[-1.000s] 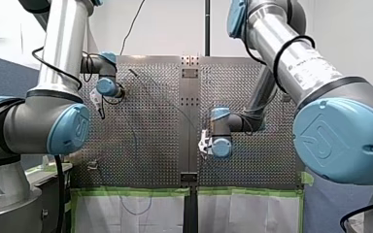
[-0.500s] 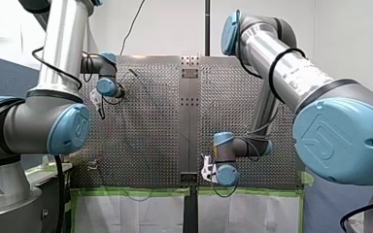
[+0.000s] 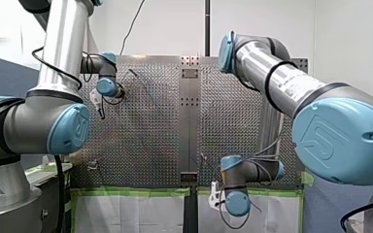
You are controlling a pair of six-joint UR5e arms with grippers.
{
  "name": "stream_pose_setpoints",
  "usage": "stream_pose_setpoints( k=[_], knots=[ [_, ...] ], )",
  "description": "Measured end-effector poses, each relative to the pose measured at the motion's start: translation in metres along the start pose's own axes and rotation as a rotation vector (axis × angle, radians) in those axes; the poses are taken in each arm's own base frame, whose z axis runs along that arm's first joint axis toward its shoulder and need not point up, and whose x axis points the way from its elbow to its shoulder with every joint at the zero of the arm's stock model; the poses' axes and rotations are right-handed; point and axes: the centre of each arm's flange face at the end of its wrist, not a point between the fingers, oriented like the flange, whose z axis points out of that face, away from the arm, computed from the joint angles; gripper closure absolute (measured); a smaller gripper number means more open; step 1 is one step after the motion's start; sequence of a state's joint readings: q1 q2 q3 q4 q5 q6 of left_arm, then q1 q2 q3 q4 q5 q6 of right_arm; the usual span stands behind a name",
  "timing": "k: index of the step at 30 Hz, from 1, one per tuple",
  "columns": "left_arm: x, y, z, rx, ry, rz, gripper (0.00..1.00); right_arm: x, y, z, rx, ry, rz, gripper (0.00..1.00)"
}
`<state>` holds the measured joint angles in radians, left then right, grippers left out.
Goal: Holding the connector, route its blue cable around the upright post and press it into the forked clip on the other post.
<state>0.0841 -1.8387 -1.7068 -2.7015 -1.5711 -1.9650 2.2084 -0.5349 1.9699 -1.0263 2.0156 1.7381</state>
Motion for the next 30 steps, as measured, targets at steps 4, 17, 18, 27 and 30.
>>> stream_pose_setpoints(
  k=[4,17,18,27,30],
  knots=[
    [0.0,0.0,0.0,0.0,0.0,0.0,0.0,-0.022,0.011,-0.013,-0.01,-0.029,-0.014,0.84],
    [0.0,0.0,0.0,0.0,0.0,0.0,0.0,-0.037,0.027,-0.015,-0.034,-0.002,-0.003,0.84],
    [0.0,0.0,0.0,0.0,0.0,0.0,0.0,-0.032,0.026,-0.011,-0.034,0.006,-0.002,0.84],
    [0.0,0.0,0.0,0.0,0.001,0.0,0.0,0.01,0.024,0.007,-0.019,0.023,-0.012,0.84],
    [0.0,0.0,0.0,0.0,0.001,0.0,0.0,0.023,0.026,0.011,-0.017,0.022,-0.013,0.84]
  ],
)
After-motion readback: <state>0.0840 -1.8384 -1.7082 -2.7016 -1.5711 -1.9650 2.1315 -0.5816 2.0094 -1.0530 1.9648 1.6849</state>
